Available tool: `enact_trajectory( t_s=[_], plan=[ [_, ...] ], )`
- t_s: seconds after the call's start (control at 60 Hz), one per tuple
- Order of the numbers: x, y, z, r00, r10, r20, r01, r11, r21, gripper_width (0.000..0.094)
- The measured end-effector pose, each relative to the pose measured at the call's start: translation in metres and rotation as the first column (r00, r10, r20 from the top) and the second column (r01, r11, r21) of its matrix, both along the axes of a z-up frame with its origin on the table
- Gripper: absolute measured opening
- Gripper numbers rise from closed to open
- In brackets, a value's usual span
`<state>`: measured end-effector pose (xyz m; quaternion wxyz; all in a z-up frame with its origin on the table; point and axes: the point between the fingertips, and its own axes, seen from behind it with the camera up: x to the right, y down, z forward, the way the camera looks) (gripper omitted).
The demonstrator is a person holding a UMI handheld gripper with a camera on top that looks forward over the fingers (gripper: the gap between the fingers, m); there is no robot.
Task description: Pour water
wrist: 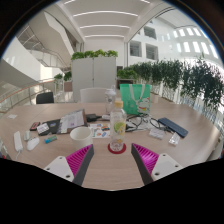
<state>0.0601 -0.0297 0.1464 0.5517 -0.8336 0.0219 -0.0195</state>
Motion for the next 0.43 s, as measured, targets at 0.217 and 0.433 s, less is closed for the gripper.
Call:
enact_trajectory(
  t_s=[0.217,0.433],
  plan=[
    [-0.037,-0.110,0.057,0.998,-0.052,-0.023,0.052,0.999,-0.012,0.0834],
    [-0.065,-0.193,0.120,0.999,-0.053,0.006,0.053,0.998,0.024,0.0835]
  ],
)
